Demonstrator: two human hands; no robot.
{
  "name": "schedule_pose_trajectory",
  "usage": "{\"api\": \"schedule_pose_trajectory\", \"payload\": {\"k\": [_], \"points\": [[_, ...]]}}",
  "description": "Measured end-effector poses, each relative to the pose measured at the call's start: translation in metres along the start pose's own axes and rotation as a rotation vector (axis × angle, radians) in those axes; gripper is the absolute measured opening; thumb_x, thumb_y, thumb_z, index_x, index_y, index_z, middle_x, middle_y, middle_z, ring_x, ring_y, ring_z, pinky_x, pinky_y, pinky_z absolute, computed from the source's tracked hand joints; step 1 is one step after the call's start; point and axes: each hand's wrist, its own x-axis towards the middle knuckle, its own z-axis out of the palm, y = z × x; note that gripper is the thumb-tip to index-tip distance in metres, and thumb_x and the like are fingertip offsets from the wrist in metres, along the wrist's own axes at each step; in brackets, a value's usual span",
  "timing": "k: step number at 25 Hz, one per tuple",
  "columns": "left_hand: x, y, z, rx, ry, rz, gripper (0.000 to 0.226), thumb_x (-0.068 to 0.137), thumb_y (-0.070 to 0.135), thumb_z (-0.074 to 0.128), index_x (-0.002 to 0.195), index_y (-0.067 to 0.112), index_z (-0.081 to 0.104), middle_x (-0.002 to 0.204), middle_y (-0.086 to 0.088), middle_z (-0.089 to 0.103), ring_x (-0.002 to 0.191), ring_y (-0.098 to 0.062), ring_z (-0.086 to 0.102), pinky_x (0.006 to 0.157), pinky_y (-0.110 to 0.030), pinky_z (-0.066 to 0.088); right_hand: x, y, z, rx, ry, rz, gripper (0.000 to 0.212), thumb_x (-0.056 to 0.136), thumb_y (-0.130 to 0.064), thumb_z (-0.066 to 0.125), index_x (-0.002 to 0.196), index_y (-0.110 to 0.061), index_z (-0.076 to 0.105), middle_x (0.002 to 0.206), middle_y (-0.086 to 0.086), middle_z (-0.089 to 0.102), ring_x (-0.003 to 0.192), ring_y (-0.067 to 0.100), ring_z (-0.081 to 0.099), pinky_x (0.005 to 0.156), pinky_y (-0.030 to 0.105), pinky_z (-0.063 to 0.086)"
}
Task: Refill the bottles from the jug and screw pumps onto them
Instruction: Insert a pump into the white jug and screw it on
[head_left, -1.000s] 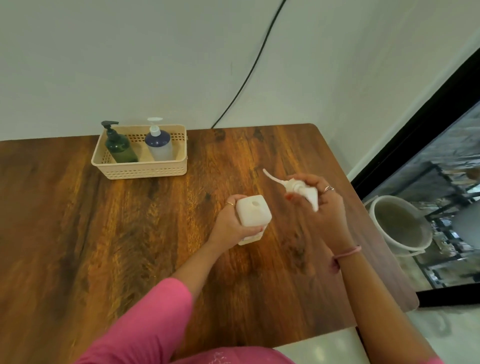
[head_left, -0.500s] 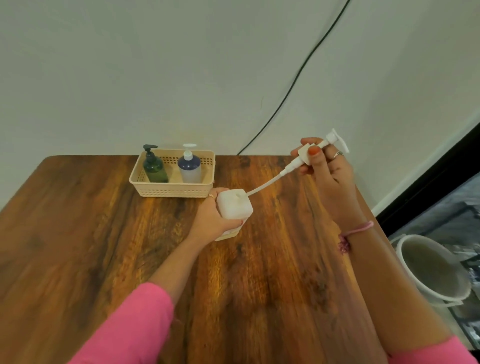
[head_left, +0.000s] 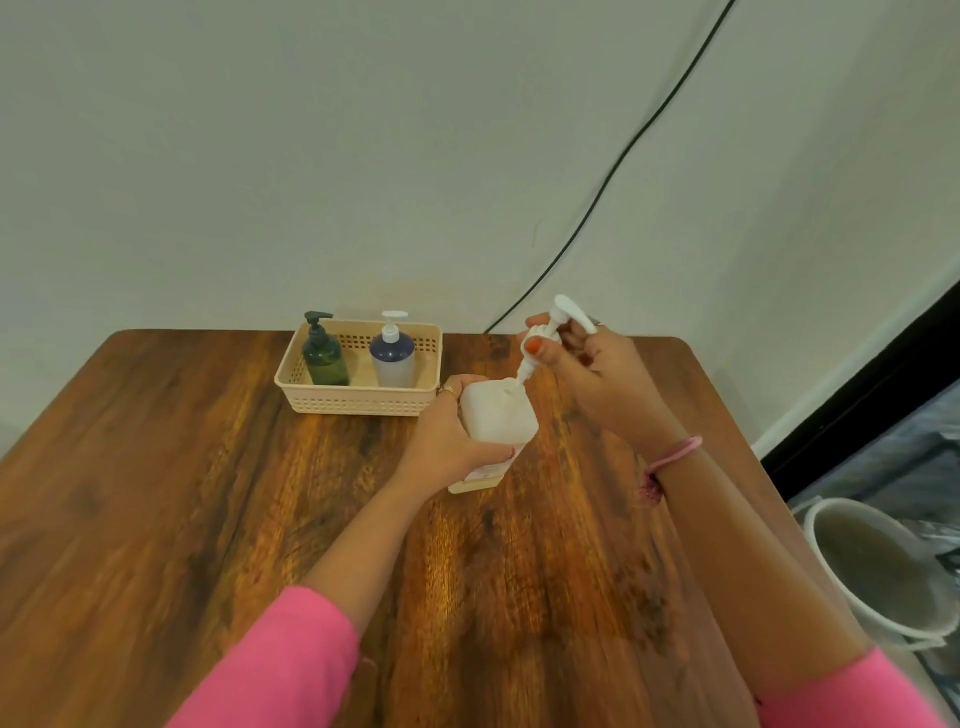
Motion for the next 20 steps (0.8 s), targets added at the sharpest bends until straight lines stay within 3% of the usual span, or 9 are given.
{"api": "schedule_pose_trajectory", "payload": {"k": [2,5,7,10,13,18,20], "points": [[0.0,0.009,0.0,0.002,-0.011,0.007,0.074,0.06,0.016,0.087,0.116,0.034,0.042,0.108,0.015,0.05,0.095,-0.002,0.051,0.07,-0.017,0.049,0.001,-0.001,0.003,-0.052,-0.026,-0.001,0.027,0.092,-0.027,0.06,0.113,-0.011,0.065,0.098,0.001,0.07,0.057,-0.007,0.057,0.056,0.008,0.042],[0.001,0.02,-0.002,-0.01,-0.007,0.014,0.075,0.059,0.017,0.088,0.118,0.032,0.043,0.112,0.01,0.053,0.099,-0.007,0.054,0.074,-0.022,0.052,0.005,0.001,0.003,-0.044,-0.047,0.042,0.029,0.089,-0.035,0.061,0.113,-0.018,0.066,0.104,-0.005,0.071,0.091,0.003,0.066,0.082,0.023,0.052],[0.002,0.026,-0.005,-0.003,0.001,0.013,0.076,0.058,0.018,0.089,0.118,0.032,0.043,0.113,0.009,0.053,0.101,-0.009,0.053,0.075,-0.024,0.053,0.006,0.003,0.003,-0.052,-0.06,0.044,0.03,0.089,-0.034,0.061,0.113,-0.018,0.066,0.107,-0.007,0.07,0.101,0.003,0.063,0.088,0.022,0.05],[0.004,0.034,-0.009,-0.031,0.005,0.016,0.075,0.058,0.017,0.089,0.117,0.03,0.045,0.111,0.009,0.055,0.099,-0.007,0.054,0.077,-0.027,0.054,0.005,0.0,0.004,-0.073,-0.056,0.022,0.027,0.089,-0.033,0.062,0.11,-0.017,0.067,0.103,-0.007,0.07,0.091,-0.005,0.063,0.074,0.011,0.049],[0.005,0.038,-0.011,-0.049,-0.003,0.007,0.075,0.057,0.019,0.09,0.116,0.032,0.045,0.114,0.007,0.057,0.101,-0.009,0.057,0.081,-0.033,0.057,0.004,-0.005,0.003,-0.084,0.009,0.004,0.02,0.084,-0.034,0.067,0.098,-0.021,0.064,0.087,-0.014,0.067,0.074,-0.007,0.062,0.061,0.012,0.049],[0.004,0.04,-0.01,-0.013,-0.036,0.018,0.078,0.054,0.024,0.091,0.118,0.03,0.047,0.114,0.005,0.059,0.103,-0.013,0.059,0.083,-0.037,0.058,0.007,-0.013,0.002,-0.226,-0.021,-0.022,0.03,0.074,-0.047,0.07,0.085,-0.022,0.057,0.076,-0.017,0.061,0.066,-0.01,0.059,0.055,0.008,0.043],[0.002,0.041,-0.009,-0.019,-0.04,0.029,0.077,0.054,0.023,0.091,0.117,0.03,0.048,0.113,0.005,0.059,0.102,-0.012,0.06,0.082,-0.034,0.058,0.01,-0.015,-0.006,-0.284,-0.146,0.025,0.036,0.071,-0.054,0.063,0.092,-0.026,0.058,0.084,-0.017,0.061,0.076,-0.005,0.061,0.059,0.007,0.044]]}}
